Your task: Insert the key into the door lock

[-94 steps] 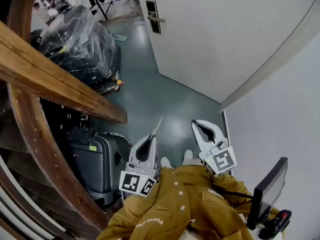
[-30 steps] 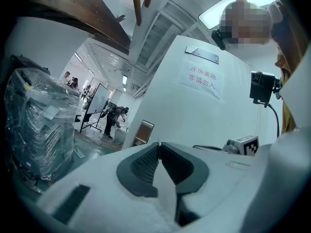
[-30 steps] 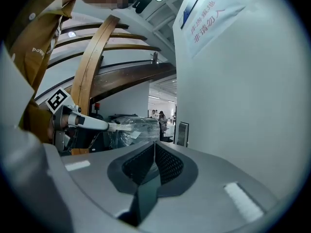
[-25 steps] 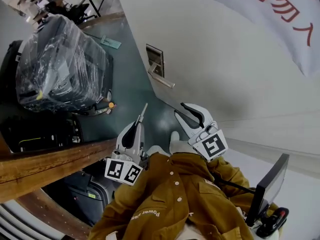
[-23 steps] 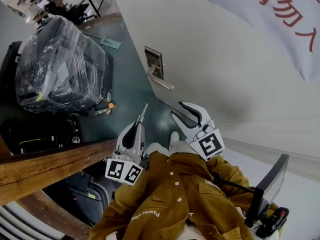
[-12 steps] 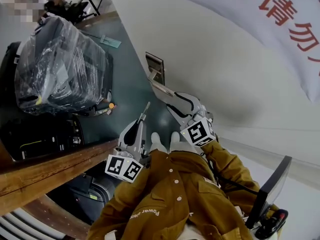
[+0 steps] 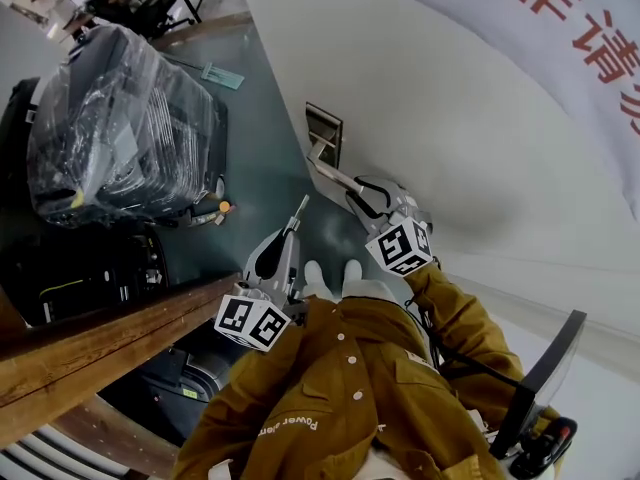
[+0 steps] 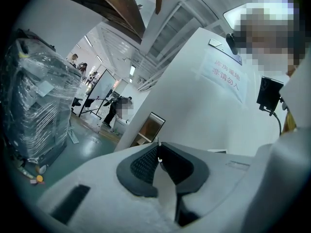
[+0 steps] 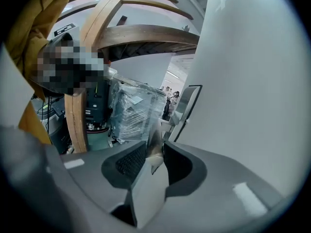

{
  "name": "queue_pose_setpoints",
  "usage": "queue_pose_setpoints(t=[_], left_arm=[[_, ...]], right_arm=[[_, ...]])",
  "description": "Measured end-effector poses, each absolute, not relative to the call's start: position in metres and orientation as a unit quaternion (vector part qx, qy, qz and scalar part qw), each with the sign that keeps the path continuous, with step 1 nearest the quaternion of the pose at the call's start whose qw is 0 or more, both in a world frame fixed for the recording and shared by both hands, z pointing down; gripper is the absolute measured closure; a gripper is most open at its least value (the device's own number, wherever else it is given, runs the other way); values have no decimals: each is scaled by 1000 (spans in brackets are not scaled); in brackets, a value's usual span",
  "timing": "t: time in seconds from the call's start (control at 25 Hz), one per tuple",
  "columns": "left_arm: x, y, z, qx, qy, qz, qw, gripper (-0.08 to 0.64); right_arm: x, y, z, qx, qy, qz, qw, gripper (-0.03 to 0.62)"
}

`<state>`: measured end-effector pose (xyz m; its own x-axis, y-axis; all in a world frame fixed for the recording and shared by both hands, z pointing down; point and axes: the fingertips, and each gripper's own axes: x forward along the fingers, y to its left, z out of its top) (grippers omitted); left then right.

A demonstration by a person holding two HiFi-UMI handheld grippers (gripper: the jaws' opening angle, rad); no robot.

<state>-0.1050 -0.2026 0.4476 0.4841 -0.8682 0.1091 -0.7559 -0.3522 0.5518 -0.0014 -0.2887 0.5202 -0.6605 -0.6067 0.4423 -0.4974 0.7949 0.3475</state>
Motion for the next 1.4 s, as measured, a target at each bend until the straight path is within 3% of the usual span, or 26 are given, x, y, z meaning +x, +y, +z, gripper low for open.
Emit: queue_pose_setpoints(t=[0.64,0.8,1.4], left_arm=[[-127,-284,569,696,-480,-234,479,537],[-99,-304,581,652,-403,-320,557,537],[-82,-334,593,640,-366,-329,589,537]], right_arm=[[-4,-290,520,307,-907,-88,275,469],[-3,-291,520,305,-907,-89,275,469],[-3,-290,520,304,-907,-89,277,471]])
